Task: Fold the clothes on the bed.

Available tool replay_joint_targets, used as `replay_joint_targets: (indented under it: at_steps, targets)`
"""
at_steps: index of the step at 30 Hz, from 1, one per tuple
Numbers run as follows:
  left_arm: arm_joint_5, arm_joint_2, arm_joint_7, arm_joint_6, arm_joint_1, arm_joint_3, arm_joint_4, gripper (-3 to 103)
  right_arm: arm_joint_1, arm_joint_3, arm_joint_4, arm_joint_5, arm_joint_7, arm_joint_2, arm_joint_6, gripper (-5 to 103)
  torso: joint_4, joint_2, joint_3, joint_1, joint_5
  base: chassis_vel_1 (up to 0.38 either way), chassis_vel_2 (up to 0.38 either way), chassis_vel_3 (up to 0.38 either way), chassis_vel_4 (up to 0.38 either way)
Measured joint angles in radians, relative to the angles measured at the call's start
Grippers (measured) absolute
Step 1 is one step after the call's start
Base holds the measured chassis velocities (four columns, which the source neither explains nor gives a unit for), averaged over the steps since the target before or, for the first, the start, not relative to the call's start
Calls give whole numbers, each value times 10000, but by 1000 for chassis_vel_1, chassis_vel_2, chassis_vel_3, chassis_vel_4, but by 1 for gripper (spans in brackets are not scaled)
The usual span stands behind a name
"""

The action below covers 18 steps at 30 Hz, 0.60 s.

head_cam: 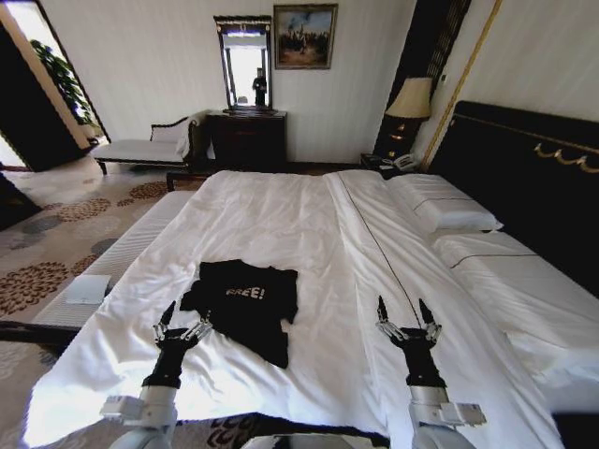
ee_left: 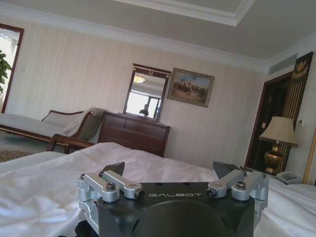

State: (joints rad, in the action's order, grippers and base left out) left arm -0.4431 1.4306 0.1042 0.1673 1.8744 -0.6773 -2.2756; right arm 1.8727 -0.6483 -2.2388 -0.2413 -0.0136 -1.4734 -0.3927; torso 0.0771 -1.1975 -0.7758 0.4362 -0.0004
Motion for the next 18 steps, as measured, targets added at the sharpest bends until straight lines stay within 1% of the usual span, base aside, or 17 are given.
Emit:
replay_joint_targets:
  at_steps: [5, 12, 18]
  targets:
    - [48, -106, -14, -245, -123, 108, 72, 100, -150, -33, 84, -113, 13, -8, 12, 100, 0, 1, -1, 0, 7, 0, 0, 0, 0]
    - [24, -187, -33, -297, -117, -22, 76, 100, -306, 35, 189, -153, 83, -65, 12, 100, 0, 0, 0, 0, 3, 3, 8, -6, -6]
    - [7, -178, -39, -273, -67, -151, 67, 100, -411, 35, 305, -186, 121, 70, 12, 100, 0, 0, 0, -1, 7, 100, 85, -98, -85]
